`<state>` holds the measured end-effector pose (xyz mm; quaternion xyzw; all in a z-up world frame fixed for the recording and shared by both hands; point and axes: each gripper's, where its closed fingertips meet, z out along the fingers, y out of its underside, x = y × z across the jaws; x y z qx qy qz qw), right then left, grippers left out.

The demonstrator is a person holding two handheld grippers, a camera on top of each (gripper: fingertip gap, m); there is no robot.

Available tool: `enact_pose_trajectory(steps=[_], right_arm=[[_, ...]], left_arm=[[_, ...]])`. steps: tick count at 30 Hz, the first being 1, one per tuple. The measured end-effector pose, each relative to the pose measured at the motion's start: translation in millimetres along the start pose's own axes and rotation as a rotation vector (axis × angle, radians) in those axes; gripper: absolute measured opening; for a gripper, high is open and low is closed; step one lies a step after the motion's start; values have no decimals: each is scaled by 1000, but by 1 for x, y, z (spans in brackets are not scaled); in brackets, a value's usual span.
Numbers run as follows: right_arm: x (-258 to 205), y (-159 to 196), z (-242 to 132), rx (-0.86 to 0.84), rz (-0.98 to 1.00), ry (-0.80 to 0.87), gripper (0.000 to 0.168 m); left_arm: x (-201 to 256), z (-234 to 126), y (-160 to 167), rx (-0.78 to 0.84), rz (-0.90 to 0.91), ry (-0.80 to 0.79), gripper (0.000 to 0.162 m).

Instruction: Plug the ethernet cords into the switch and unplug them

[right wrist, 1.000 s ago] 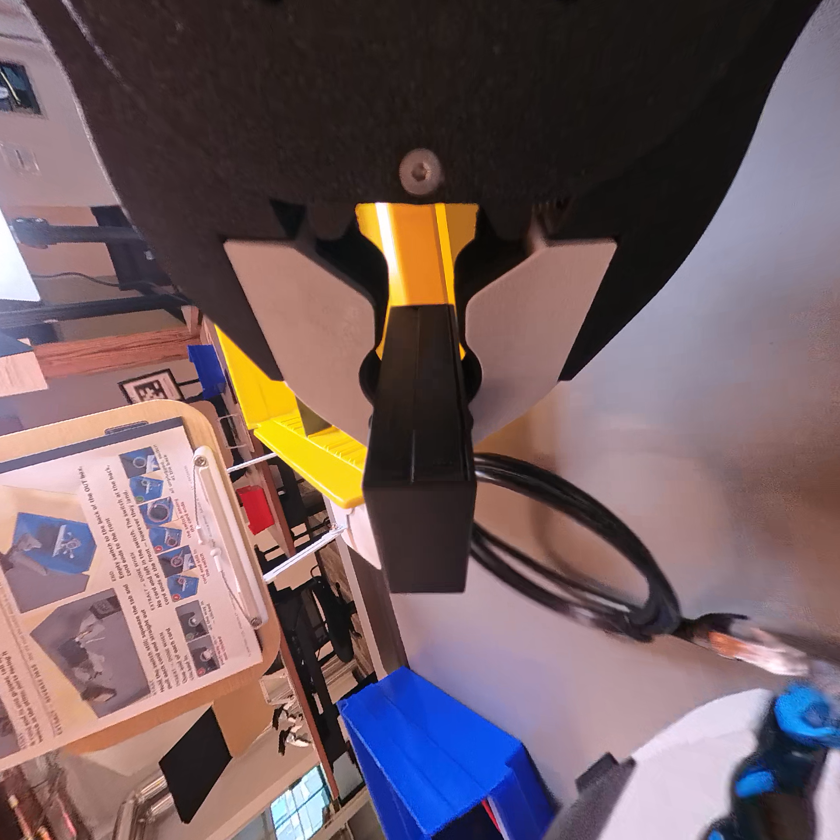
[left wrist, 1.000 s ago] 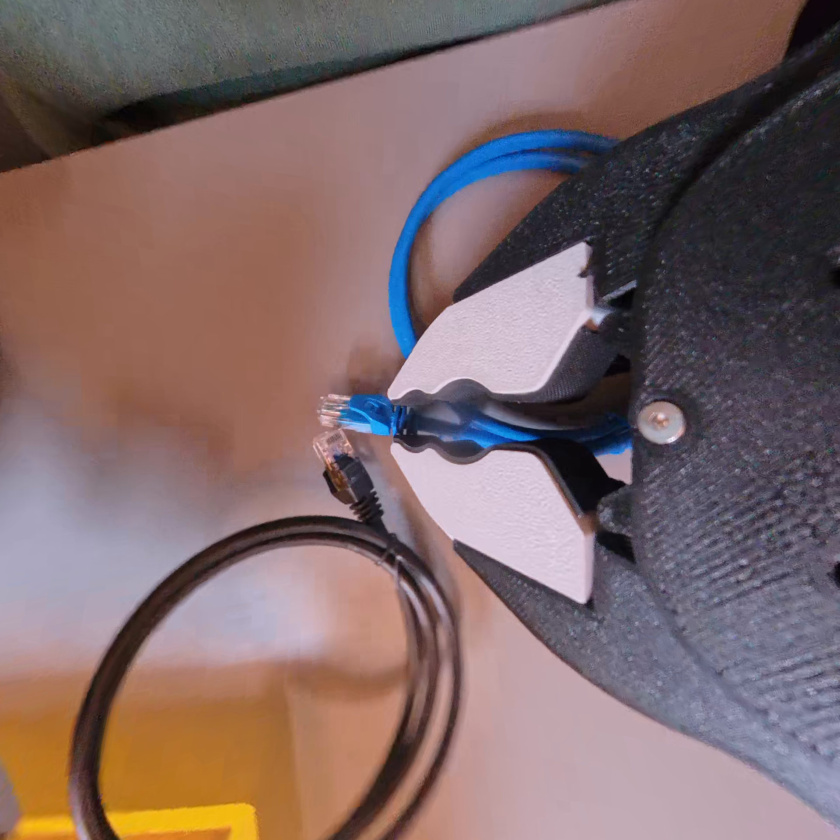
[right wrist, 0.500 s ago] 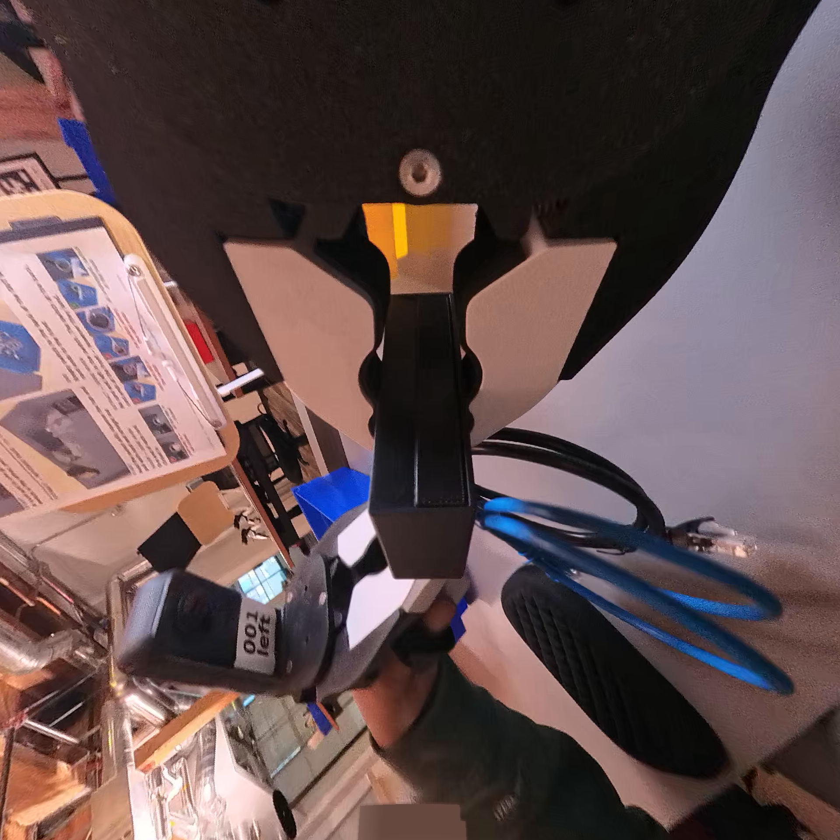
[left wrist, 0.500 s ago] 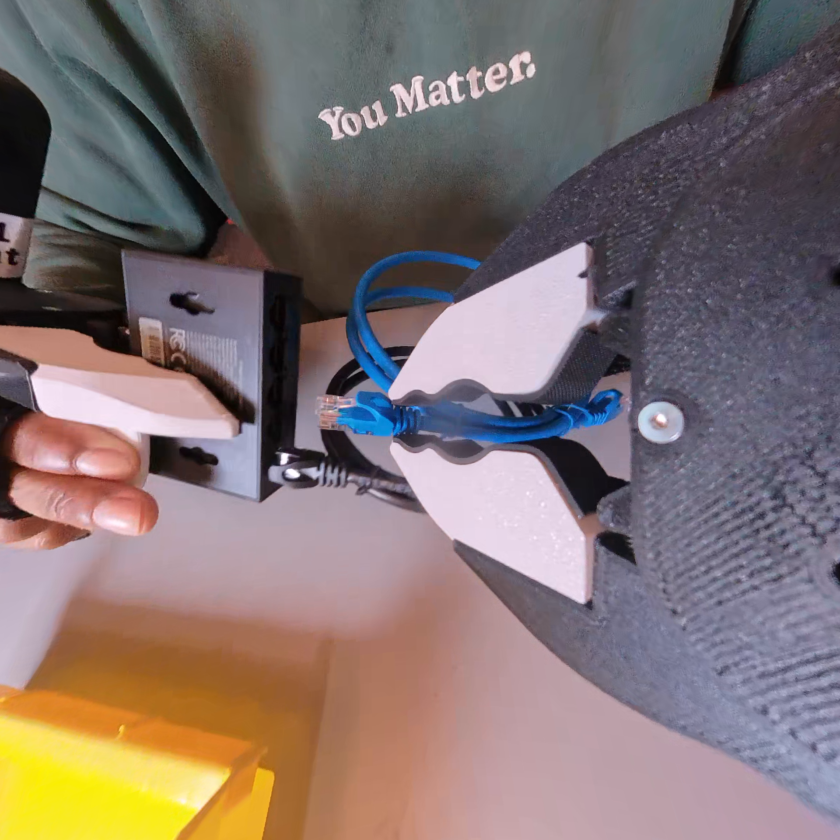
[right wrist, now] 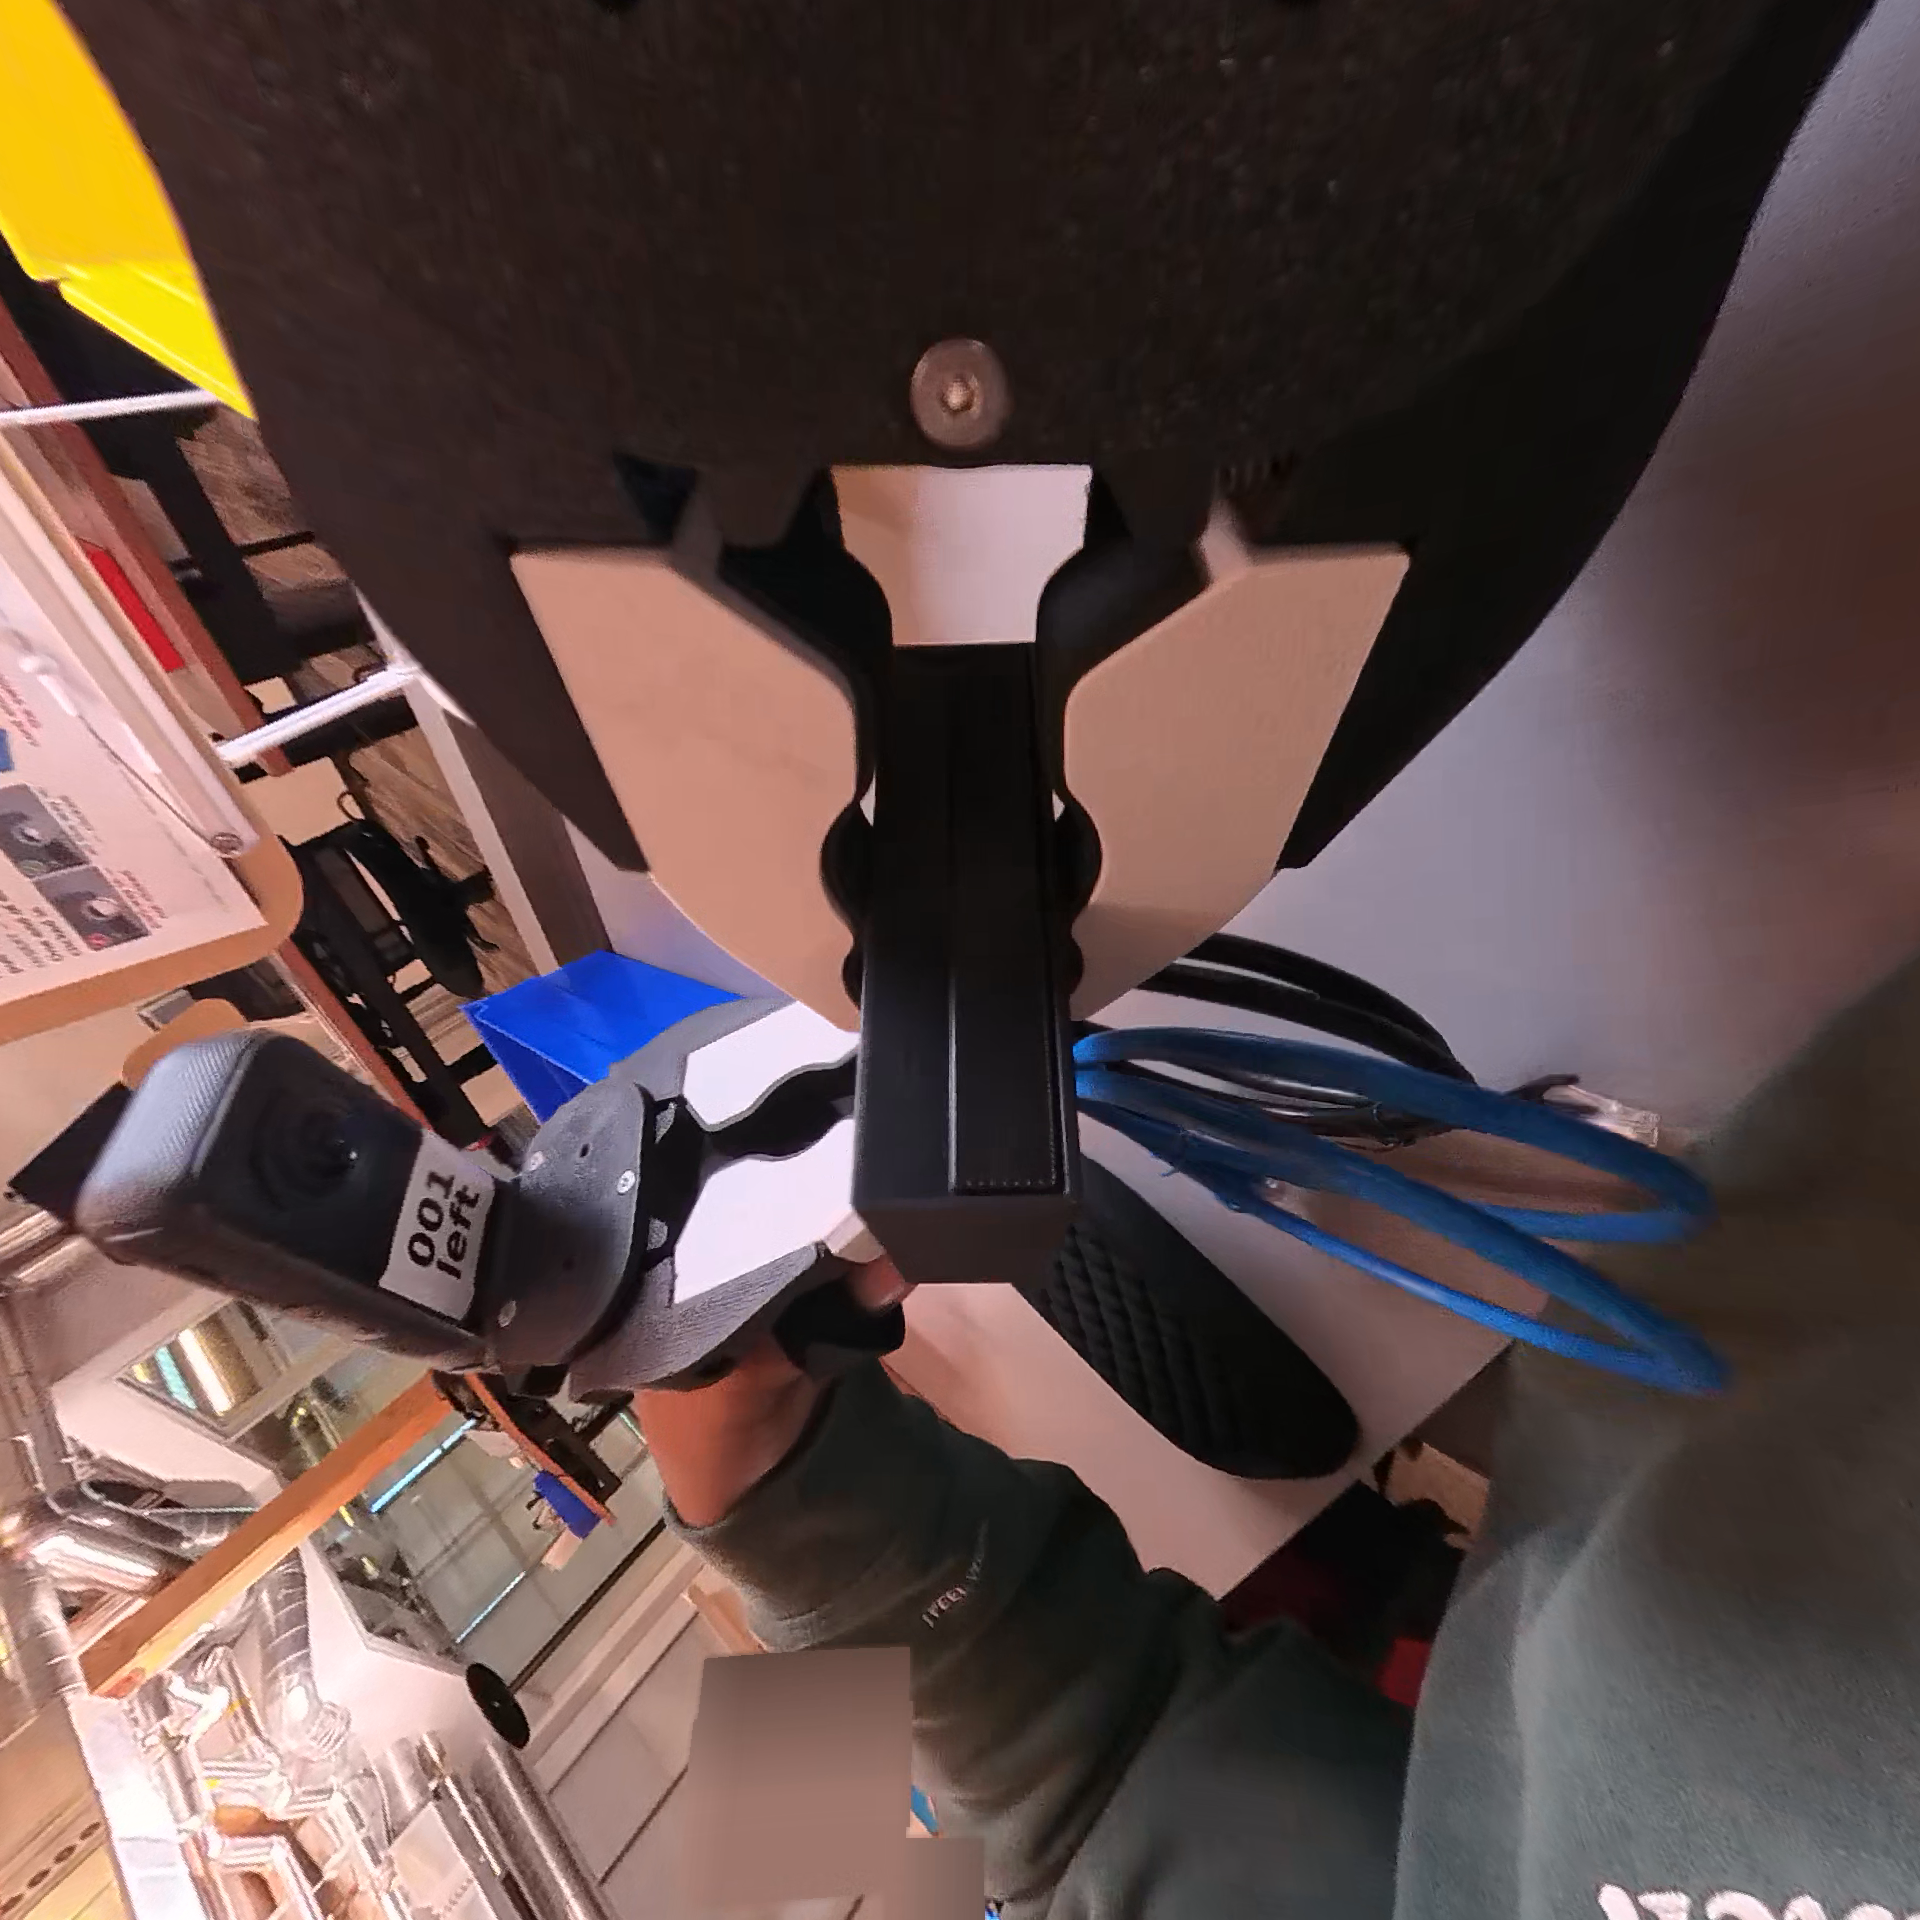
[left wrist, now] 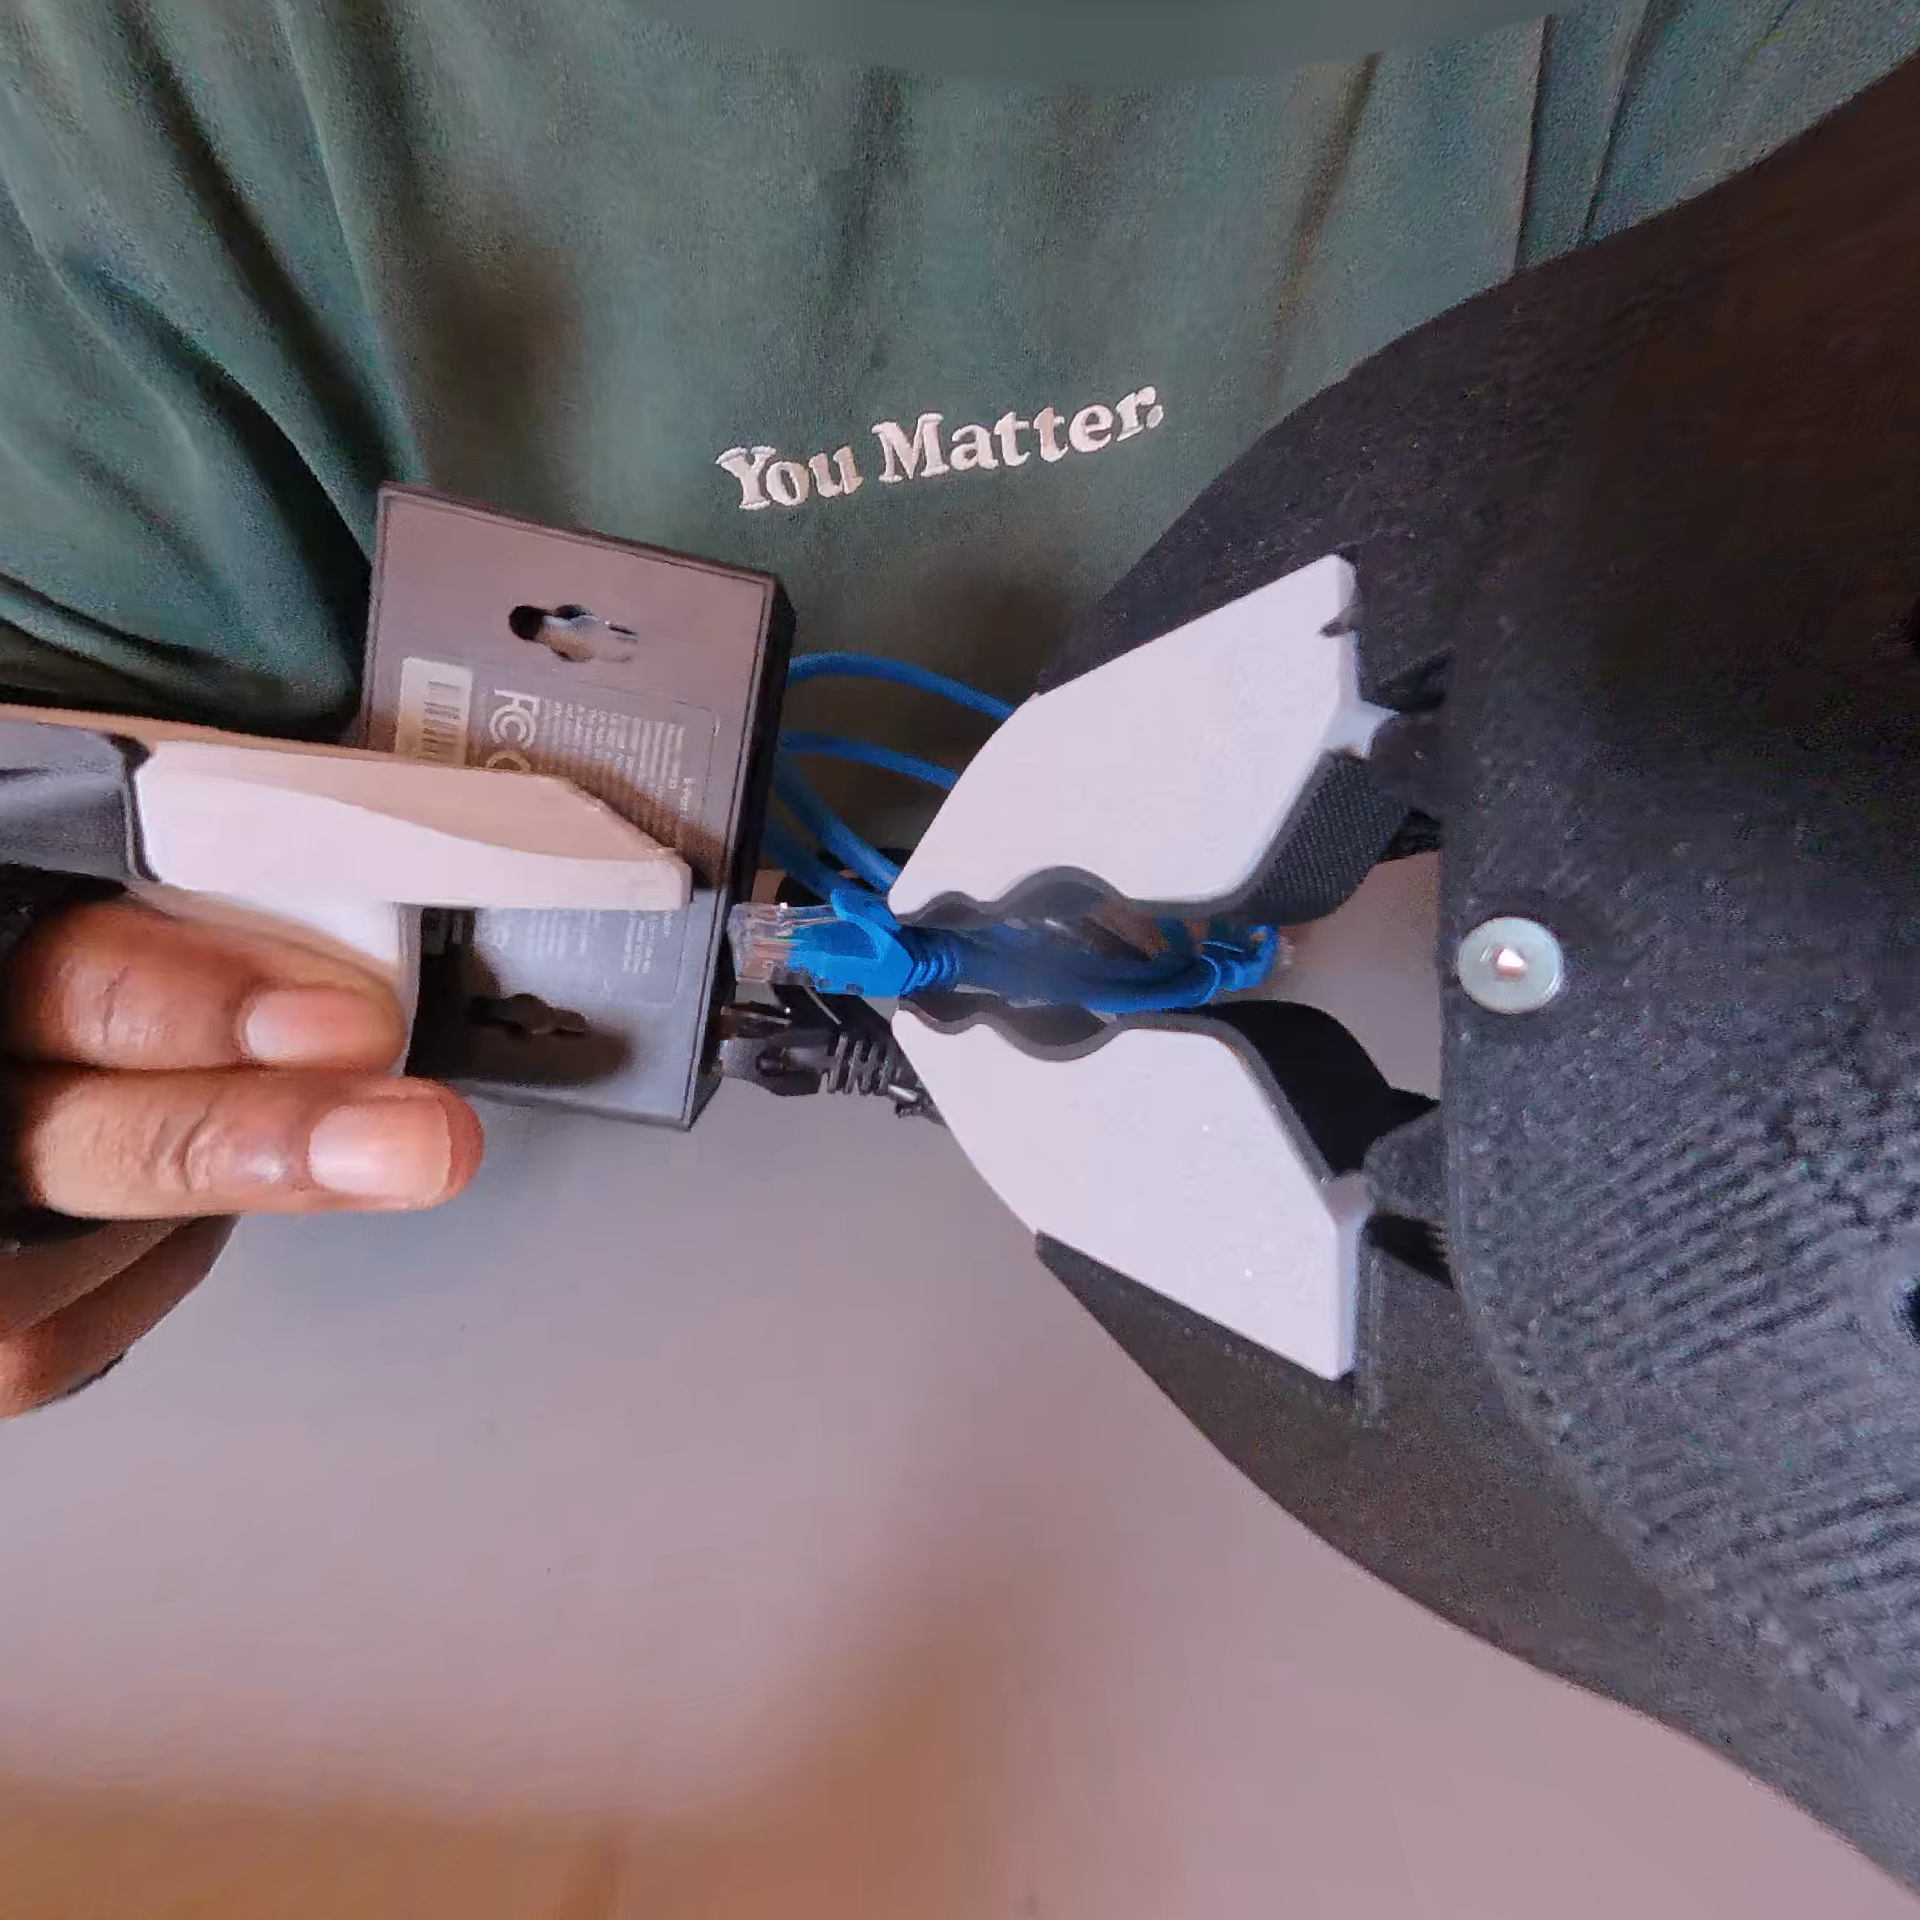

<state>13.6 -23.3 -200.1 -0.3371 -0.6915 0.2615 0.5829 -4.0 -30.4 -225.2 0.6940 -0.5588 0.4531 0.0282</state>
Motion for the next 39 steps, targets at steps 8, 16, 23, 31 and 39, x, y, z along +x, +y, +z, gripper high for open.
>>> enact_pose_trajectory(steps=[8,16,23,31,39], right_arm=[[-6,23,0,-82,35,-42,30],[-4,91,-7,-527,-114,-15,33],[-3,107,-14,-790,-164,15,45],[-1,112,-12,-783,-259,63,40],[6,113,-16,-660,-207,123,39]], left_arm=[[-6,12,4,46,0,7,11],[-40,26,2,223,-119,-10,11],[-53,30,-1,290,-181,-22,11],[-54,25,-1,306,-179,-35,11],[-65,10,5,244,31,-433,25]])
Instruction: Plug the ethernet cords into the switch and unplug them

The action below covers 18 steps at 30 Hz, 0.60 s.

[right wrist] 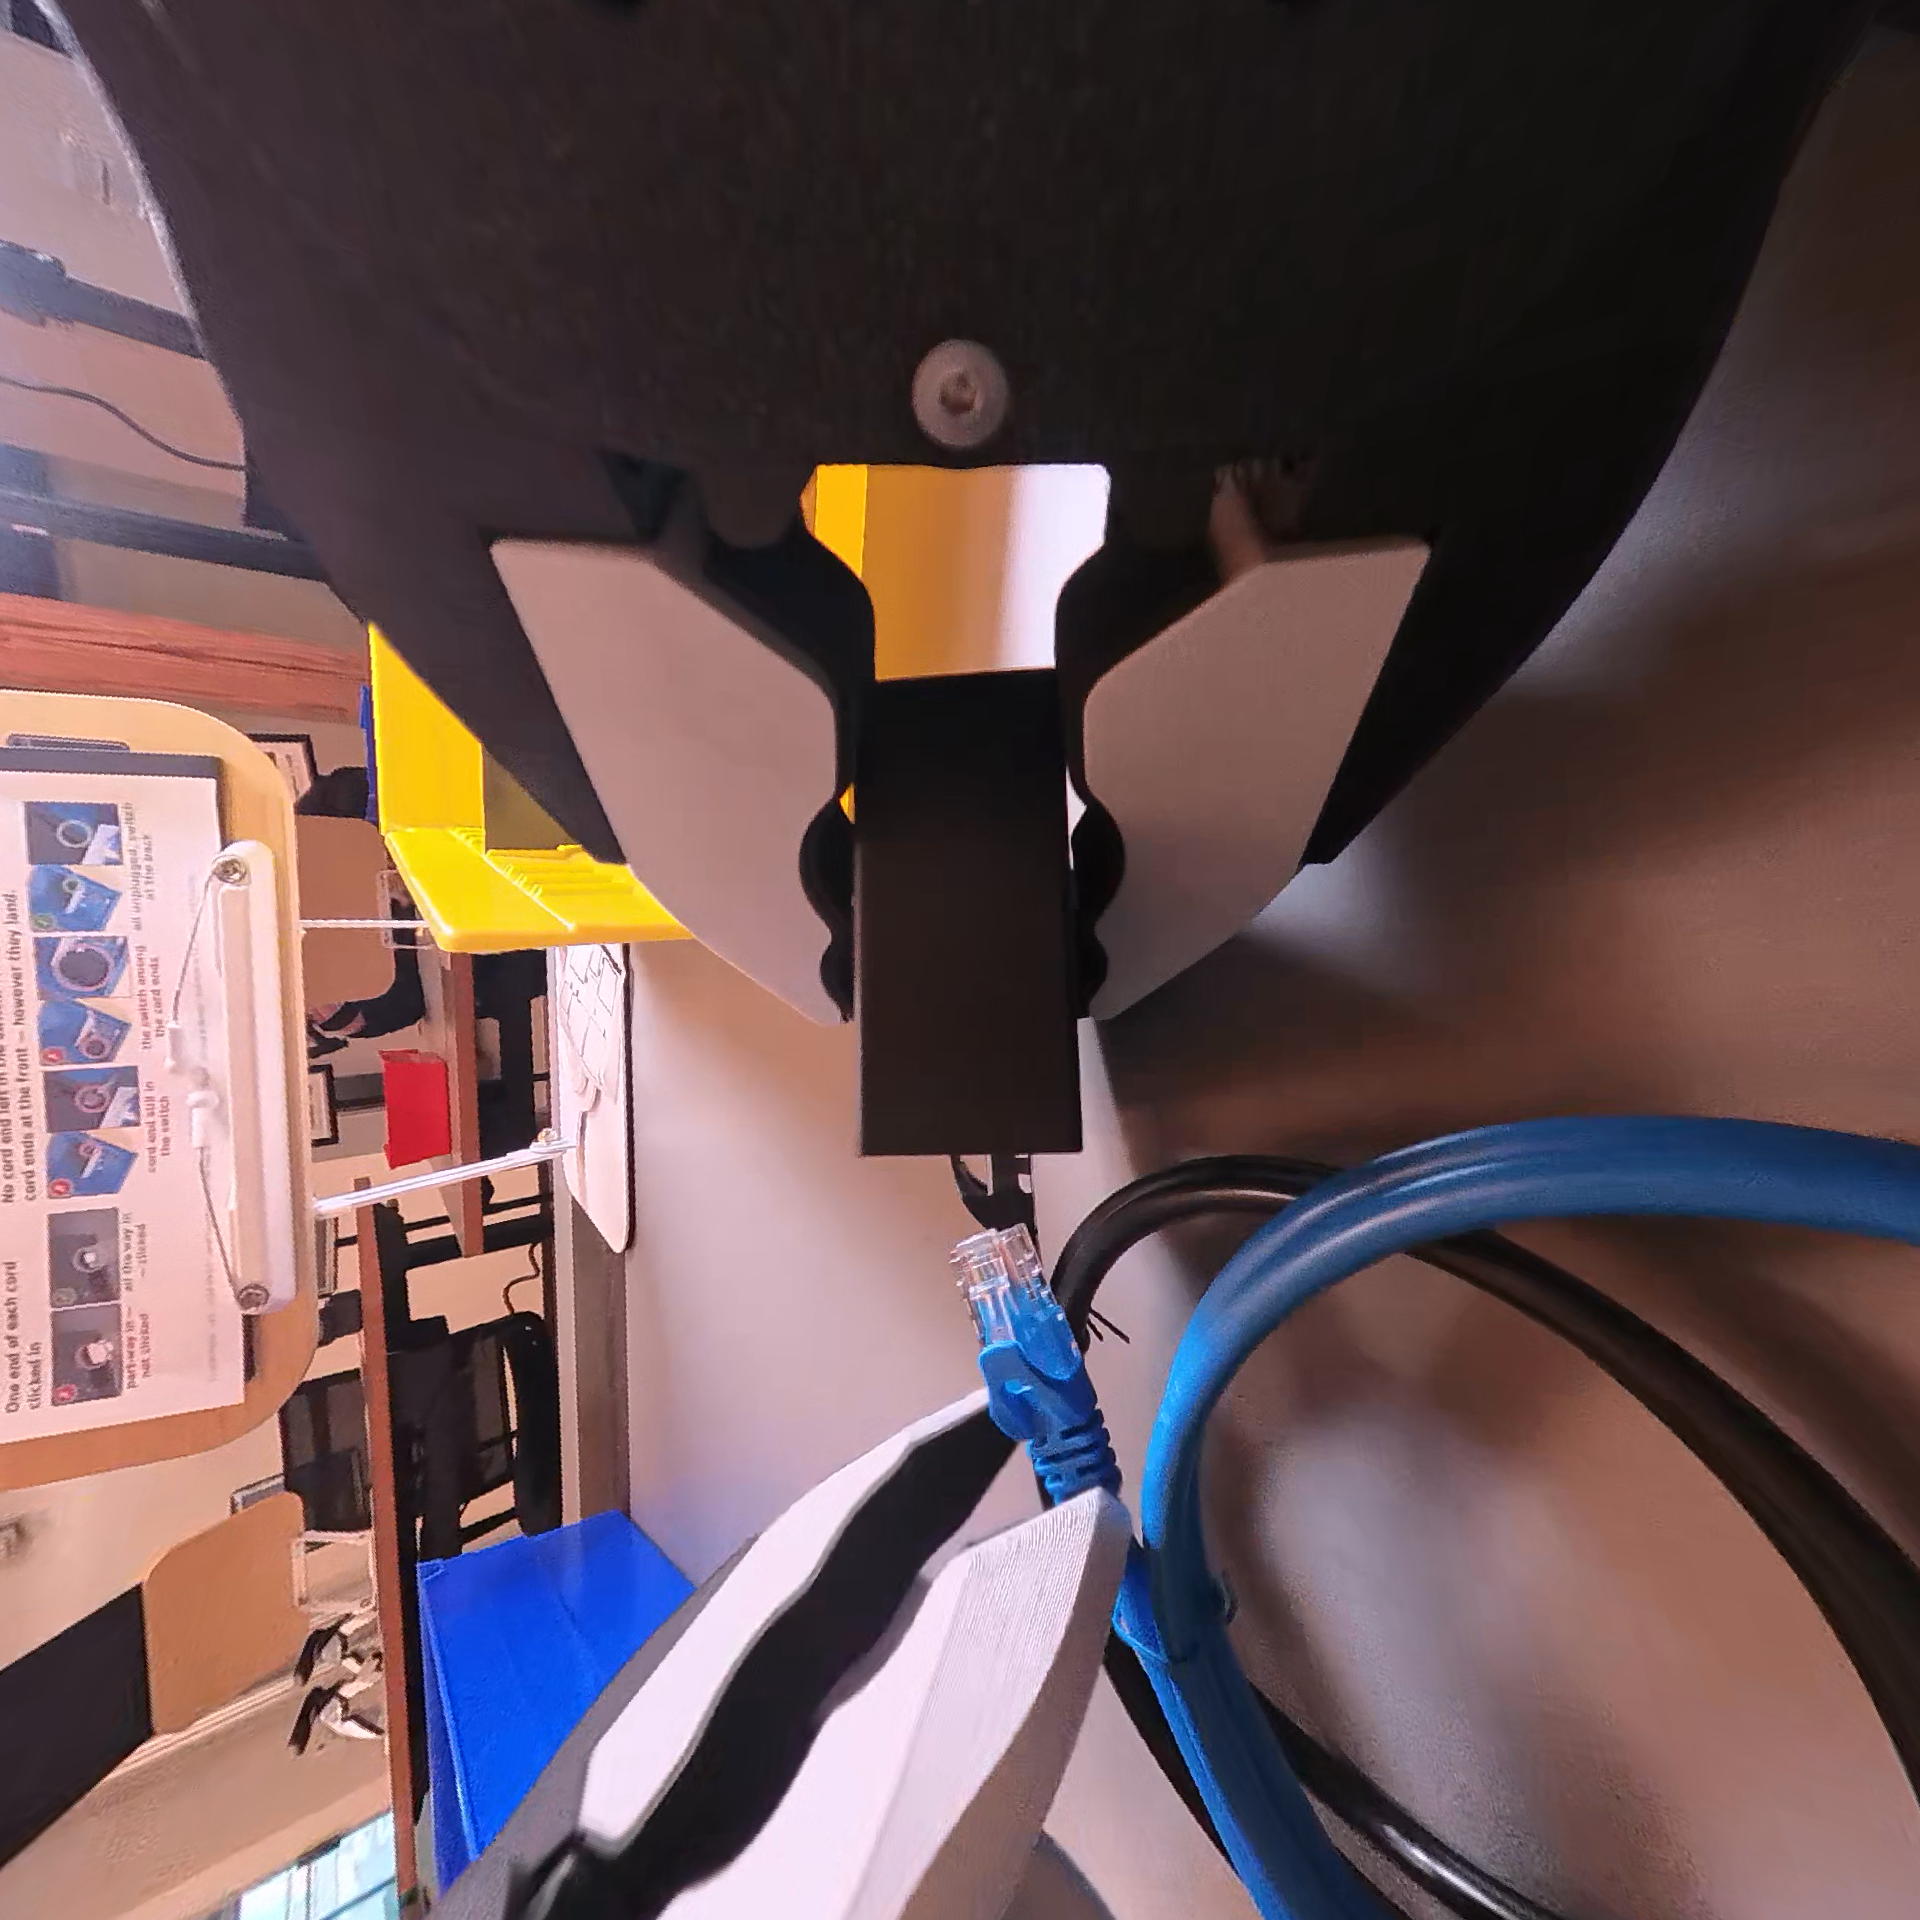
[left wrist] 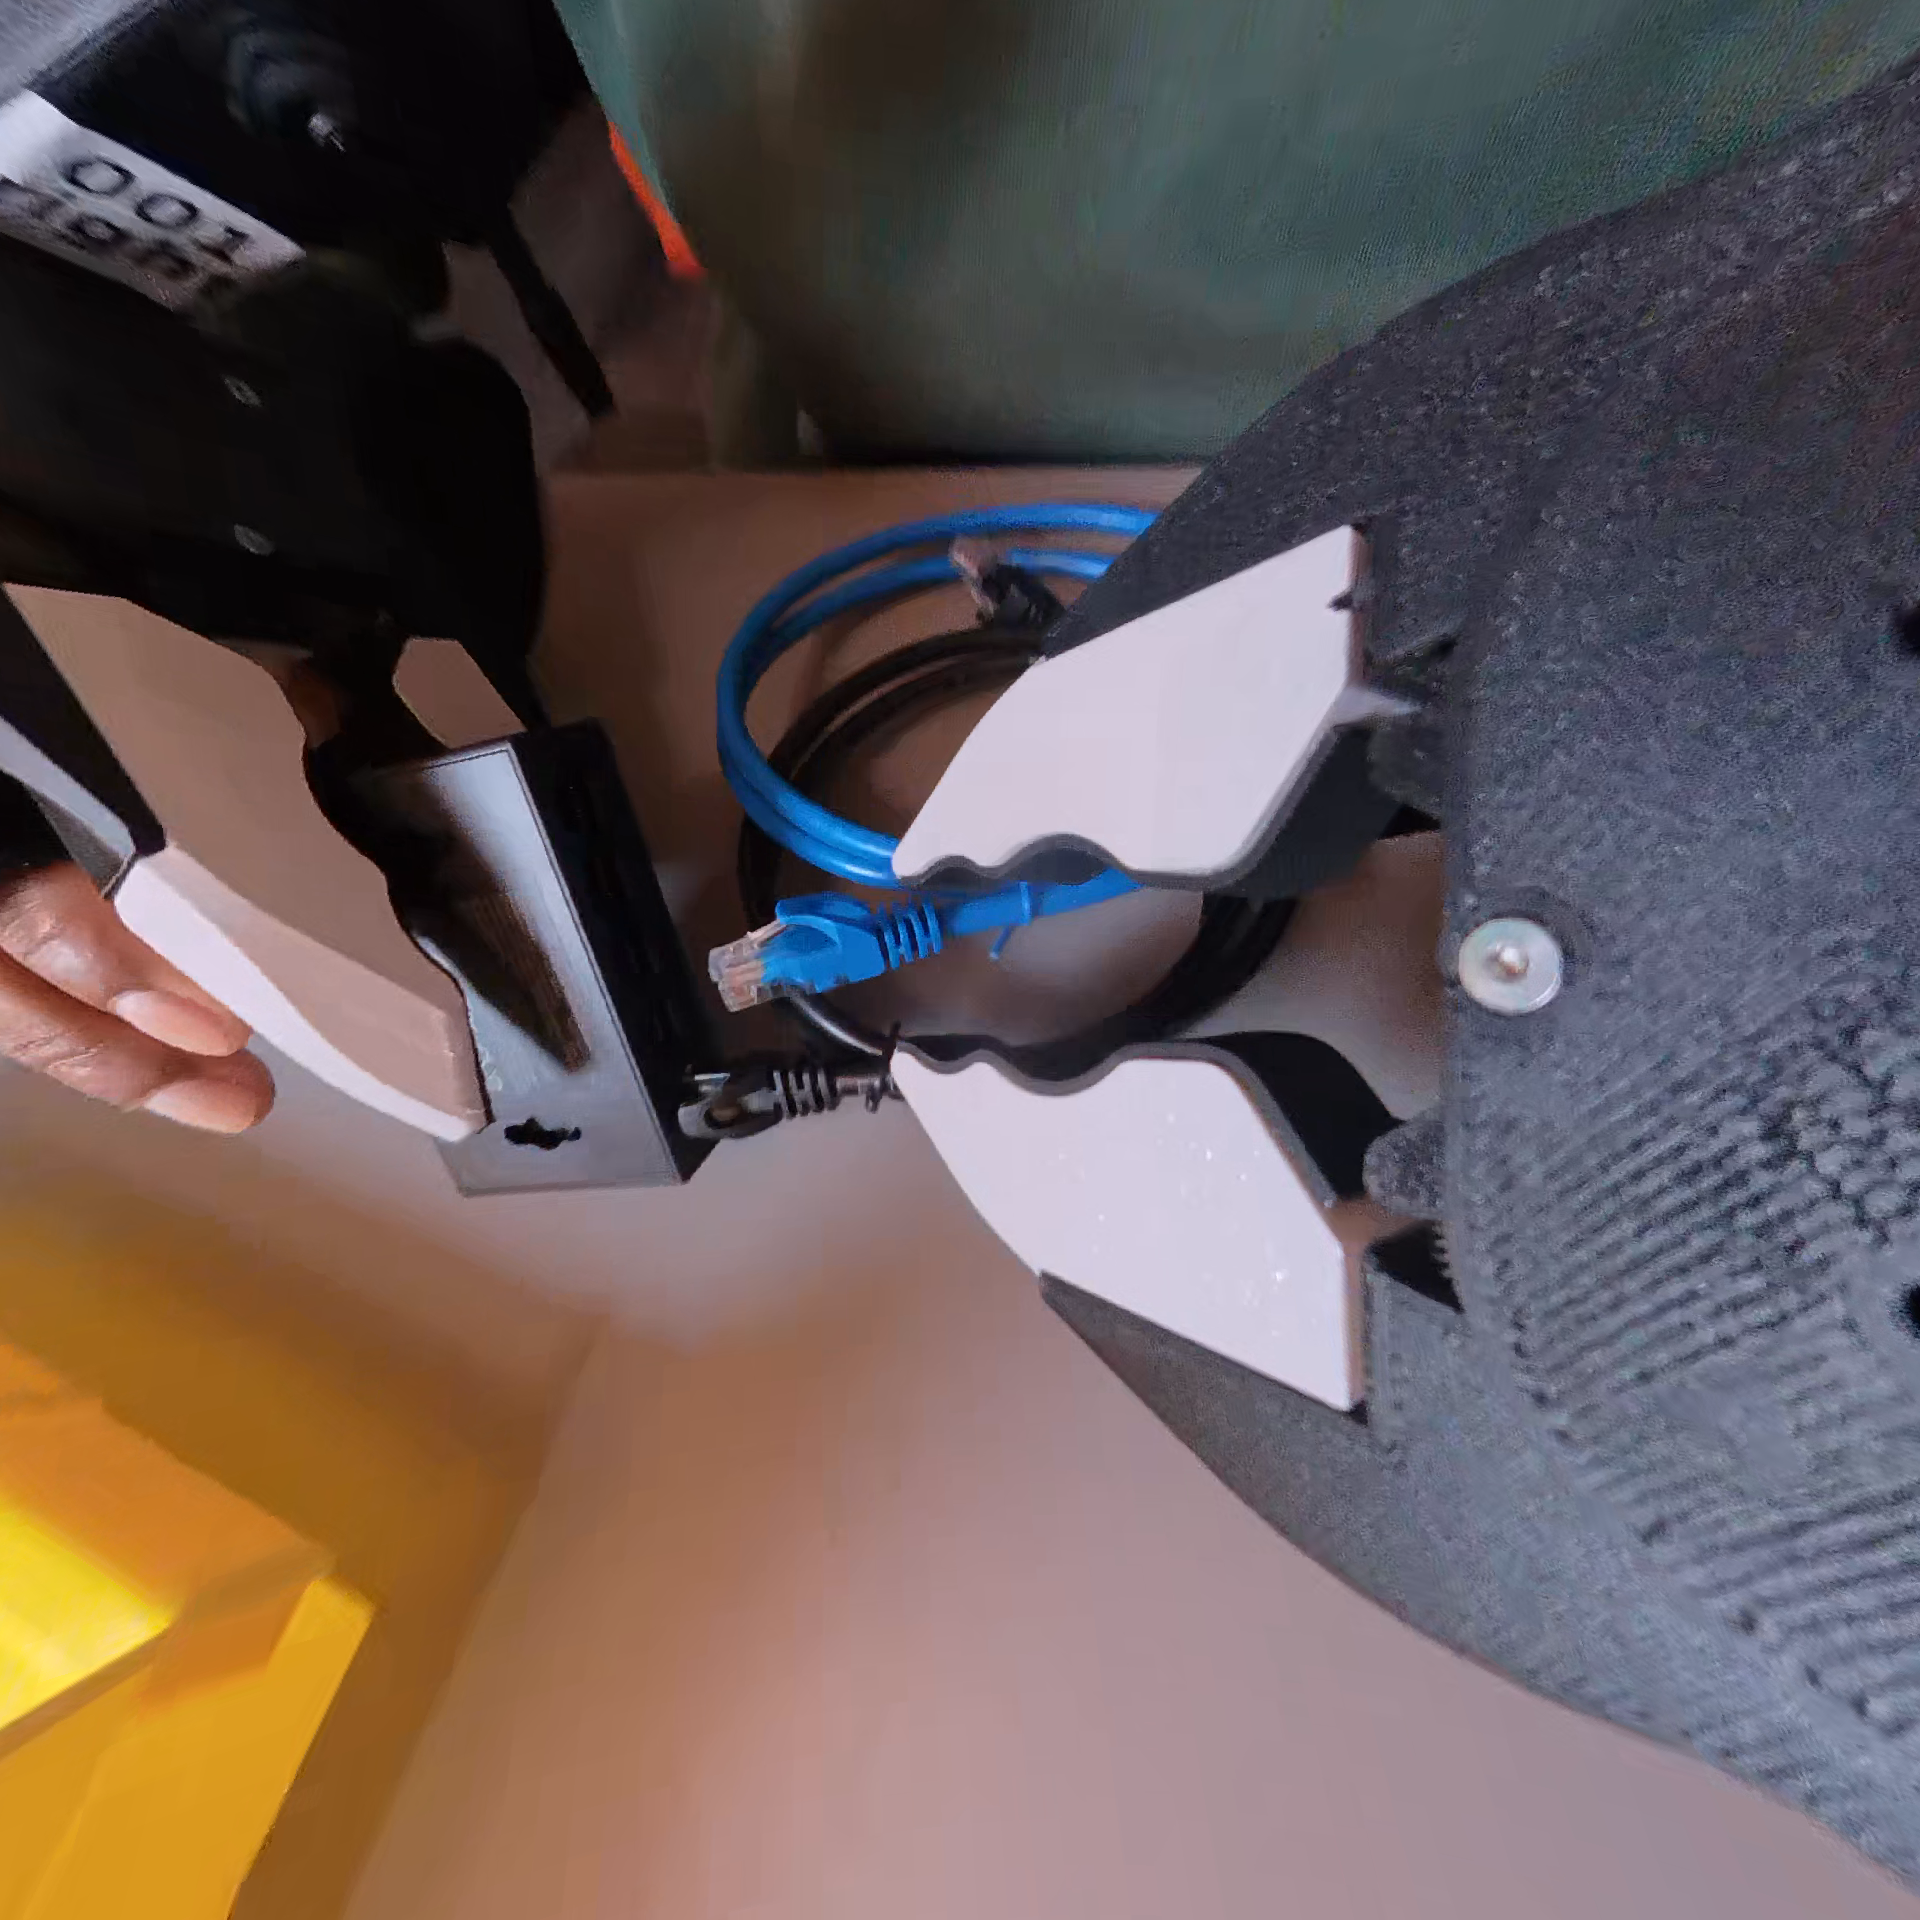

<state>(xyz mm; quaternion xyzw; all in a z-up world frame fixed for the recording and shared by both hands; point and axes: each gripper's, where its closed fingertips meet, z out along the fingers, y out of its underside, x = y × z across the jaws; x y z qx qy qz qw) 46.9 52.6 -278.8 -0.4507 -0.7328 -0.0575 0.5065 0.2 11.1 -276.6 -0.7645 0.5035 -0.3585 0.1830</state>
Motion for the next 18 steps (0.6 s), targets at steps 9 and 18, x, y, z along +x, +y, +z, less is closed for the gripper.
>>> enact_pose_trajectory(steps=[9,18], right_arm=[[4,-4,-2,-27,4,38,39],[-4,-5,2,-92,-39,38,39]], left_arm=[[-7,0,-2,-29,206,-376,22],[-7,14,12,-122,167,-446,21]])
